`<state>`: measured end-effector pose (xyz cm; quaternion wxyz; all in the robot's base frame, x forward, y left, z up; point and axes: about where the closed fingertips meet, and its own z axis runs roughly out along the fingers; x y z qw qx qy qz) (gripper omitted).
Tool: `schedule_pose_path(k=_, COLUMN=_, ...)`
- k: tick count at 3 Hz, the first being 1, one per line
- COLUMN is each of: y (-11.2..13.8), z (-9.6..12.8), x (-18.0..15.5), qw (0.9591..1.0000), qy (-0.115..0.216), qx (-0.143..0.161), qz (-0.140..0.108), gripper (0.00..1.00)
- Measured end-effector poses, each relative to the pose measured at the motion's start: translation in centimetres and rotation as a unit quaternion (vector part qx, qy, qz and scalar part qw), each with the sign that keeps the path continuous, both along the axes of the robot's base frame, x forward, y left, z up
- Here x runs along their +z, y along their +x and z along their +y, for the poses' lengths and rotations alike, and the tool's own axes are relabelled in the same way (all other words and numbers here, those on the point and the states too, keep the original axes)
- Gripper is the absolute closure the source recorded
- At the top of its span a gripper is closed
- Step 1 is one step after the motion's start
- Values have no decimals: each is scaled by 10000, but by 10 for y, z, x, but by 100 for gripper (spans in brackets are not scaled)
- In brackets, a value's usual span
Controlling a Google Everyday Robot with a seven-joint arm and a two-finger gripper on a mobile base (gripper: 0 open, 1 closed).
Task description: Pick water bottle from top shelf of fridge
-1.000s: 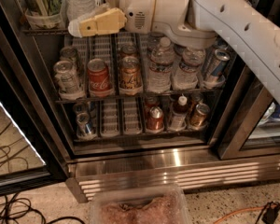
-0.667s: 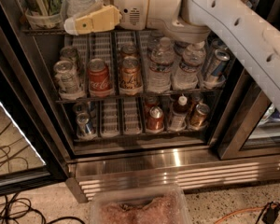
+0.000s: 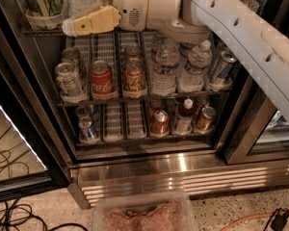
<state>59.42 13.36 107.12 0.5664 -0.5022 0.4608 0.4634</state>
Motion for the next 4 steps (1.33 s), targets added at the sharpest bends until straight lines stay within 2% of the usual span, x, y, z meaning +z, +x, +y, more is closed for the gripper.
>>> schedule_pose_path(k=2, y=1, z=4, x=1, qw=10000, qy=-30, qx=18, qz=72, gripper=24)
schedule_pose_path(k=4, y=3, z=4, x=10, qw=10000, qy=-30, qx=18, qz=72, gripper=71)
